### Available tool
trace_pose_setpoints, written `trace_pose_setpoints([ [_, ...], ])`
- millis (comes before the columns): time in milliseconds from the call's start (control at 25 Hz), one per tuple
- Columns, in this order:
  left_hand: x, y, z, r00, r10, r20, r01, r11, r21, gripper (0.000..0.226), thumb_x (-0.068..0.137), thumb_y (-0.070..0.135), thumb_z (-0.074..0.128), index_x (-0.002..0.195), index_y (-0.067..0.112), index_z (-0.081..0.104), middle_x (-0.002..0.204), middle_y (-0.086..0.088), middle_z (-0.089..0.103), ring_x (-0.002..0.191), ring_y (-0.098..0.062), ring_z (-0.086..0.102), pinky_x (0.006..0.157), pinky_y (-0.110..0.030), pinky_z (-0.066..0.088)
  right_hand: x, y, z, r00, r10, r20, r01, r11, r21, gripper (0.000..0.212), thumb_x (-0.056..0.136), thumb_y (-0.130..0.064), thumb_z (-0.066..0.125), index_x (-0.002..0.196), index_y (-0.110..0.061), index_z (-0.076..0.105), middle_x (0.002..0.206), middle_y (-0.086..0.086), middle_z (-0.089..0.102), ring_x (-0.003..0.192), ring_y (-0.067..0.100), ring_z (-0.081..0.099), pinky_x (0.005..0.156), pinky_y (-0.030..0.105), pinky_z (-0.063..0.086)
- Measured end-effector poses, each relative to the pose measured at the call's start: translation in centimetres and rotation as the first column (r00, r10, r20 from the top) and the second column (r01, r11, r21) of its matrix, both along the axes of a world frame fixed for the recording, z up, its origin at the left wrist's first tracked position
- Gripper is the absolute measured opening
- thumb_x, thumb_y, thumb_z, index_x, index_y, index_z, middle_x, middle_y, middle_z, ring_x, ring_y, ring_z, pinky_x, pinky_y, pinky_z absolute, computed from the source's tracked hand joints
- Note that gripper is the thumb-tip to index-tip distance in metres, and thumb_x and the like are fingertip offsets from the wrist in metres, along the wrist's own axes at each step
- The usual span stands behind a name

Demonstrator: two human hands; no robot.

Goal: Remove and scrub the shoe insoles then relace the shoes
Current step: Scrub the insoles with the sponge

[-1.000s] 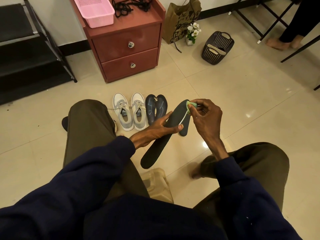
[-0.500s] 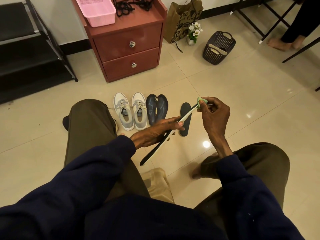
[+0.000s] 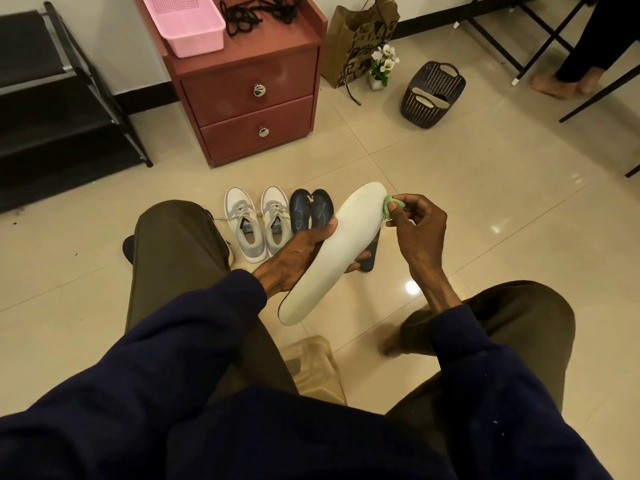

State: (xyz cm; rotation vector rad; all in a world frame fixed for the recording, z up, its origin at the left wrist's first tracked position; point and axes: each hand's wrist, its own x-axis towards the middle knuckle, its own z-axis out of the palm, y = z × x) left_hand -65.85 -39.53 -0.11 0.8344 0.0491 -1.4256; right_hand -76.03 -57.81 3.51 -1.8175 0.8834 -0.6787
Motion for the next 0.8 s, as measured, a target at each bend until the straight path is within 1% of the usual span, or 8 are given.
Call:
trace_pose_setpoints([
  [160,0.6,0.0,-0.5,0.997,0.072,0.008,-0.072,0.997,0.002,0.059,0.106,0.047,0.05,0.15,0.008,0.048,0.153,-0.026,0.047,0.144,-0.05,0.037,0.122,-0.064,0.023,0.2,0.9,-0.4,0.998,0.051,-0.049,-0.053,0.997,-0.049,0.007,0.092,-0.016,0.074,0.097,-0.02,0.074,0.091,-0.008,0.073,0.08,0.01,0.069,0.077,0.037,0.061],
  [280,1.1,0.3,-0.5,0.986,0.159,0.055,-0.16,0.987,0.022,0.071,0.094,0.054,0.067,0.149,0.011,0.052,0.152,-0.024,0.049,0.142,-0.05,0.041,0.12,-0.065,0.026,0.1,2.6,-0.4,0.989,0.141,-0.041,-0.145,0.977,-0.154,0.009,0.092,-0.015,0.074,0.1,-0.012,0.074,0.095,-0.003,0.072,0.081,0.004,0.064,0.073,0.022,0.055],
  [360,1.7,0.5,-0.6,0.973,0.223,0.055,-0.226,0.972,0.066,0.073,0.092,0.056,0.068,0.148,0.012,0.053,0.15,-0.022,0.051,0.14,-0.047,0.045,0.118,-0.064,0.031,0.2,3.6,-0.4,0.974,0.223,-0.029,-0.224,0.951,-0.214,0.009,0.093,-0.016,0.074,0.1,-0.012,0.073,0.097,-0.002,0.07,0.084,0.009,0.064,0.072,0.02,0.053],
  [480,2.3,0.6,0.2,0.95,0.306,0.056,-0.311,0.943,0.116,0.056,0.101,0.053,0.055,0.14,0.013,0.058,0.133,-0.017,0.067,0.117,-0.04,0.065,0.102,-0.057,0.052,0.2,5.0,-0.2,0.921,0.384,-0.066,-0.387,0.878,-0.281,0.01,0.091,-0.016,0.075,0.099,-0.011,0.073,0.096,-0.002,0.067,0.083,0.011,0.063,0.071,0.018,0.052],
  [560,2.7,0.6,1.0,0.934,0.357,0.028,-0.358,0.927,0.113,0.047,0.106,0.051,0.044,0.126,0.013,0.063,0.109,-0.014,0.077,0.092,-0.033,0.075,0.08,-0.046,0.063,0.1,6.3,0.0,0.833,0.541,-0.119,-0.55,0.783,-0.289,0.011,0.089,-0.015,0.077,0.098,-0.009,0.074,0.094,-0.002,0.067,0.082,0.01,0.062,0.069,0.015,0.049],
  [600,2.8,0.7,1.1,0.927,0.375,0.0,-0.373,0.921,0.112,0.05,0.106,0.052,0.041,0.126,0.011,0.063,0.107,-0.015,0.077,0.088,-0.033,0.076,0.076,-0.045,0.064,0.0,7.0,0.2,0.776,0.614,-0.148,-0.628,0.724,-0.286,0.011,0.089,-0.016,0.077,0.097,-0.009,0.074,0.094,-0.002,0.067,0.082,0.01,0.062,0.069,0.015,0.05],
  [720,2.9,0.8,1.0,0.913,0.398,-0.09,-0.388,0.915,0.108,0.058,0.103,0.054,0.046,0.141,0.011,0.058,0.127,-0.02,0.07,0.105,-0.039,0.072,0.097,-0.054,0.055,0.2,8.1,0.3,0.674,0.705,-0.218,-0.735,0.611,-0.295,0.014,0.088,-0.017,0.077,0.099,-0.009,0.074,0.096,0.0,0.068,0.084,0.01,0.062,0.071,0.017,0.052],
  [800,2.5,0.6,0.3,0.942,0.331,-0.047,-0.324,0.939,0.112,0.053,0.103,0.051,0.048,0.137,0.013,0.063,0.127,-0.018,0.069,0.109,-0.036,0.069,0.103,-0.051,0.052,0.6,8.1,0.0,0.737,0.634,-0.235,-0.674,0.658,-0.336,0.014,0.09,-0.019,0.076,0.099,-0.009,0.073,0.097,0.001,0.067,0.084,0.01,0.06,0.073,0.022,0.053],
])
